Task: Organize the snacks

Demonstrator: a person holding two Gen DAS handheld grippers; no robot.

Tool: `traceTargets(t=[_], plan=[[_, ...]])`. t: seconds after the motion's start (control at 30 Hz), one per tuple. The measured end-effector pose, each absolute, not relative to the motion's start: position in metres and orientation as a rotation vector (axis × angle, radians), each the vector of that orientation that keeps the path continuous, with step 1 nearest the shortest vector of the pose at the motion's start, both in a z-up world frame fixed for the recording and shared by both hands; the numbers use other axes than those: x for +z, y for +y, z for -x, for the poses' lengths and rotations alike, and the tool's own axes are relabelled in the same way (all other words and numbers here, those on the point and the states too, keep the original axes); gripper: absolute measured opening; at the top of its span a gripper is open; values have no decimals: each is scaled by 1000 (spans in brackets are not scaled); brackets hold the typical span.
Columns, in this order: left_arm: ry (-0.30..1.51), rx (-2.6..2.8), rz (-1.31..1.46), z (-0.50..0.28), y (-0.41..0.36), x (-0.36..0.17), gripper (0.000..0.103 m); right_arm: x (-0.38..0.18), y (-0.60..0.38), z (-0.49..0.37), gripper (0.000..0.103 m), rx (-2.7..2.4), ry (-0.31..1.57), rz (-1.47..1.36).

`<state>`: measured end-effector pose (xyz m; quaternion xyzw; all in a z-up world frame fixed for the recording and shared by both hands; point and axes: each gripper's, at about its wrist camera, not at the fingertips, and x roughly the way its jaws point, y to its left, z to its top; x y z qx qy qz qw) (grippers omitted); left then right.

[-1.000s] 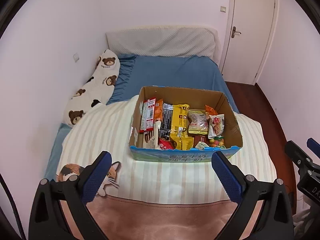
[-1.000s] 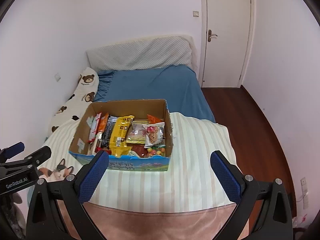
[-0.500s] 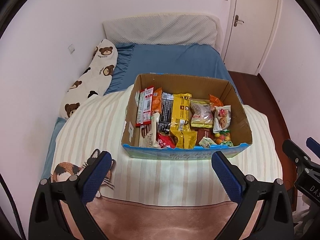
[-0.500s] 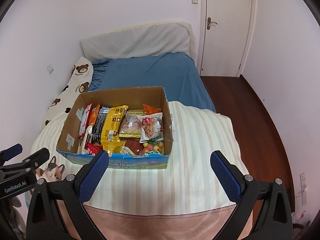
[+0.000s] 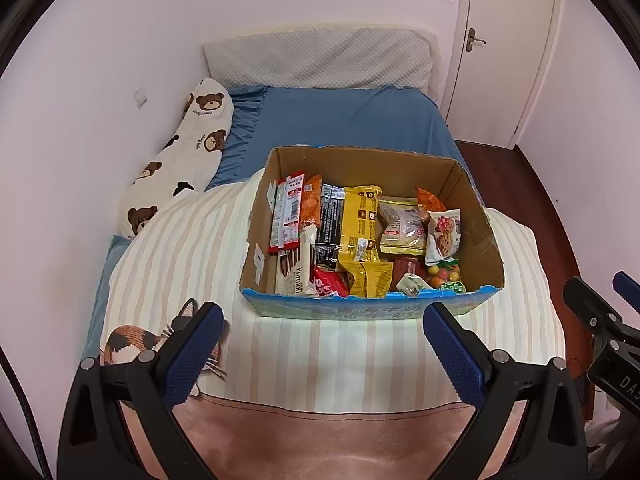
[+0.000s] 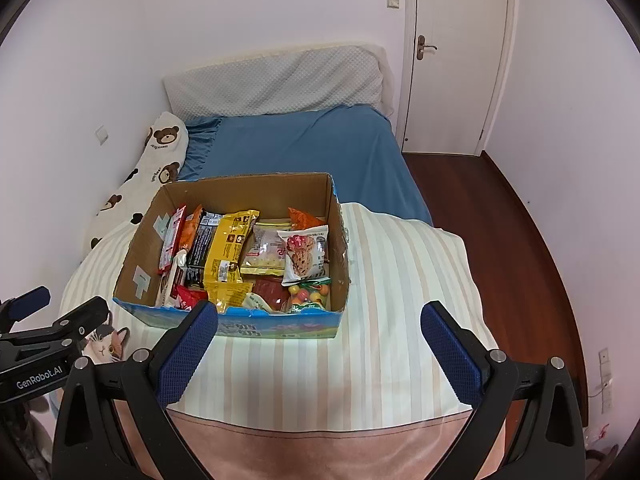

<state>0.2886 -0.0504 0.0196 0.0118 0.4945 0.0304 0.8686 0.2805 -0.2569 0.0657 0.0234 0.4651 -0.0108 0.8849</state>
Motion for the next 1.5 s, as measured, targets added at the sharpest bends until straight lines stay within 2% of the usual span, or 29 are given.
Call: traceTargets(t=[1.5], plan=[[1009,26,-40,-282,-54,34,102,80,-259,-274,103,-24,946,-51]])
